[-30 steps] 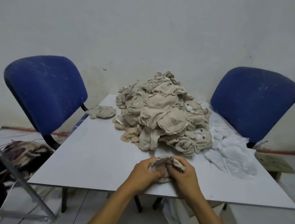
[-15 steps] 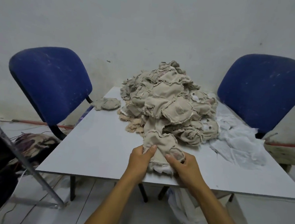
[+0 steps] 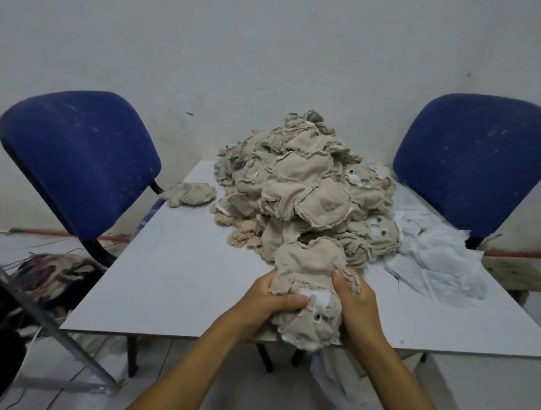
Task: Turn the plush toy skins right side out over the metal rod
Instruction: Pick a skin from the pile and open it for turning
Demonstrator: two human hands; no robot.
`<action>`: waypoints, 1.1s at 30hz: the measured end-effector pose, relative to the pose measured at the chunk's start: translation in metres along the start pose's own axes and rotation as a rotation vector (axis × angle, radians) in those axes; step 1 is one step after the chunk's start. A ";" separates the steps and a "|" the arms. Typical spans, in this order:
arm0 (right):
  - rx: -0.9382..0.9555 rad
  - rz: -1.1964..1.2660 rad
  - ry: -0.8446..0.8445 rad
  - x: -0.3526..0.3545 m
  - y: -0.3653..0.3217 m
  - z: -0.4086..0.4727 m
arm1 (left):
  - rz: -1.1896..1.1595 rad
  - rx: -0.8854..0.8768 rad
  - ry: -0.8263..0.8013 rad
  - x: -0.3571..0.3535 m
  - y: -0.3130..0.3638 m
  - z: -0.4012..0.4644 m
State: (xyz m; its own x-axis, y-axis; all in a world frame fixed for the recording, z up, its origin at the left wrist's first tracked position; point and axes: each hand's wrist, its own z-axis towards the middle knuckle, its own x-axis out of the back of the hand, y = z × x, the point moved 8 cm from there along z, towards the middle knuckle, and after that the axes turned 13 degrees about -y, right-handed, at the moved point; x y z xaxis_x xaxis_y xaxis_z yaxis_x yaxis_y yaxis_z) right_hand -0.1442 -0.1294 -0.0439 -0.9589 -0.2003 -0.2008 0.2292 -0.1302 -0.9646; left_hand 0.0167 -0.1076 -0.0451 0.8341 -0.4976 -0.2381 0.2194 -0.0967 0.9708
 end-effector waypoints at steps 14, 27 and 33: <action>-0.018 0.187 -0.150 0.001 -0.005 -0.006 | -0.011 -0.010 0.258 0.004 0.014 0.011; 0.064 -0.187 -0.242 -0.015 -0.016 -0.004 | 0.118 -0.046 0.511 0.034 0.019 0.017; 0.113 -0.109 0.034 0.016 -0.020 -0.009 | -0.204 -0.069 0.219 -0.018 0.019 0.059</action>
State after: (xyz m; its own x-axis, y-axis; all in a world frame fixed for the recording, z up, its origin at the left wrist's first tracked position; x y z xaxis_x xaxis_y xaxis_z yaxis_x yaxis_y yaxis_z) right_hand -0.1659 -0.1217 -0.0298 -0.9839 -0.1459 -0.1037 0.1391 -0.2584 -0.9560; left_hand -0.0243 -0.1514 -0.0204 0.8570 -0.2752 -0.4357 0.4213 -0.1125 0.8999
